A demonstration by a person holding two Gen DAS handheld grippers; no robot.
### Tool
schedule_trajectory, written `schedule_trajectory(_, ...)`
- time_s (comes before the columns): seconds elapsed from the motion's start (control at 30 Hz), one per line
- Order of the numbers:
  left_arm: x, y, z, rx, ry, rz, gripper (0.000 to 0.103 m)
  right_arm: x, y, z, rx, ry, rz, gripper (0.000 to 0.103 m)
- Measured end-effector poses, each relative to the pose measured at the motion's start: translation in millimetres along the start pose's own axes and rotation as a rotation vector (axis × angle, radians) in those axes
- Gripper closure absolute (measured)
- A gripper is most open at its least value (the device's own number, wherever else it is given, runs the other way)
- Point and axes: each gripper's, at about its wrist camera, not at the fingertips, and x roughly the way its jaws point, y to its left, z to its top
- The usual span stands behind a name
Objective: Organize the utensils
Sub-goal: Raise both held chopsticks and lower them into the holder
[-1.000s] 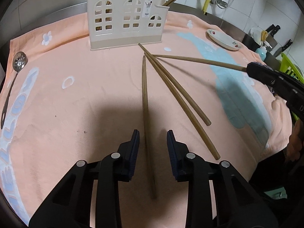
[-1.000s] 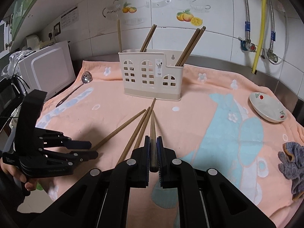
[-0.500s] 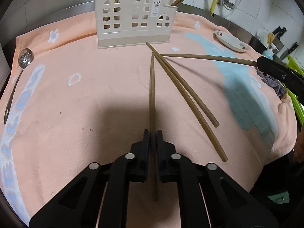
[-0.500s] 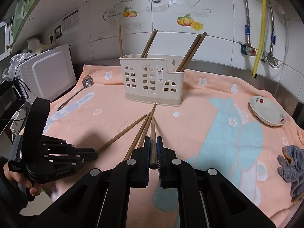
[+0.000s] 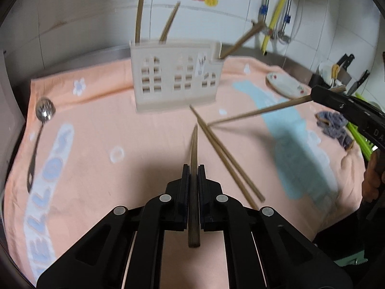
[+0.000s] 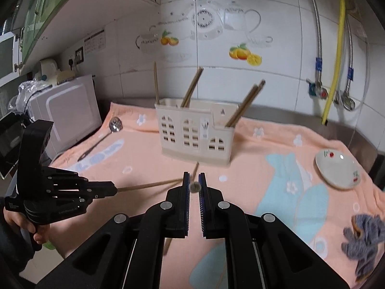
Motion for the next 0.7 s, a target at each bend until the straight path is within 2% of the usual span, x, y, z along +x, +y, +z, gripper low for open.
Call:
schedule_trajectory(0.13, -8, 4, 22, 0.018, -0.049, 0.003, 0.097, 7, -5, 22, 0.0, -0.005, 0.023, 0.096)
schedule_trajectory(0.3, -10, 9, 42, 0.037, -0.068, -0.006, 0.097, 11, -8, 47, -0.016, -0.006, 0.042, 0.096)
schedule_trajectory(0.7, -35, 12, 107, 0.091, -0.15, -0.002, 0.098, -4, -25, 121, -0.06, -0.041, 0.047, 0.096)
